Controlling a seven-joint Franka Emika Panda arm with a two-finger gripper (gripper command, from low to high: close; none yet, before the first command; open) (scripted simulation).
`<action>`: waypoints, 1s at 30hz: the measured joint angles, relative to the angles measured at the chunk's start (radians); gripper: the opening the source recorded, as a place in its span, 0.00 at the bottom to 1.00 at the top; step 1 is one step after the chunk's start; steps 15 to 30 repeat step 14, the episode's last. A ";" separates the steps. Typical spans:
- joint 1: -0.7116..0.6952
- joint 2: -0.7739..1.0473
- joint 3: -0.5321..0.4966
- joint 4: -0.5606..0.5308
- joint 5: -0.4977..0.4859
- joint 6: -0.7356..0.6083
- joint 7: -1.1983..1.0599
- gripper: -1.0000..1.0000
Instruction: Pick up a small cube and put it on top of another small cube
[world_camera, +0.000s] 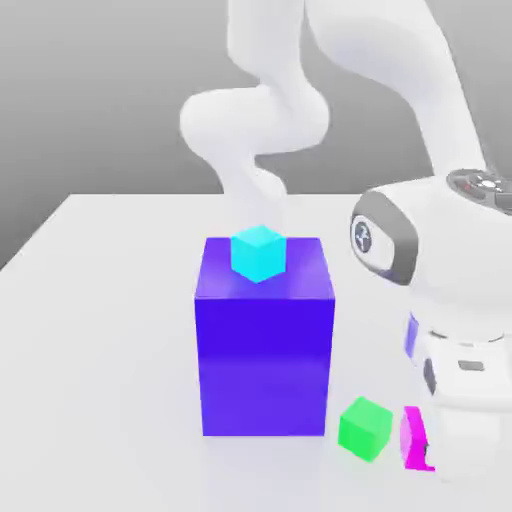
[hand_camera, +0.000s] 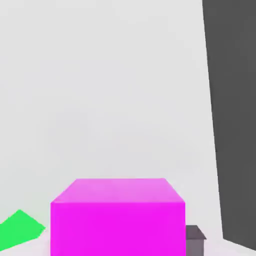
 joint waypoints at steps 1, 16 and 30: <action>0.000 -0.036 -0.003 -0.036 0.008 0.001 0.034 0.00; -0.010 -0.020 -0.008 -0.210 0.063 0.194 0.193 1.00; -0.010 -0.020 -0.008 -0.210 0.063 0.194 0.193 1.00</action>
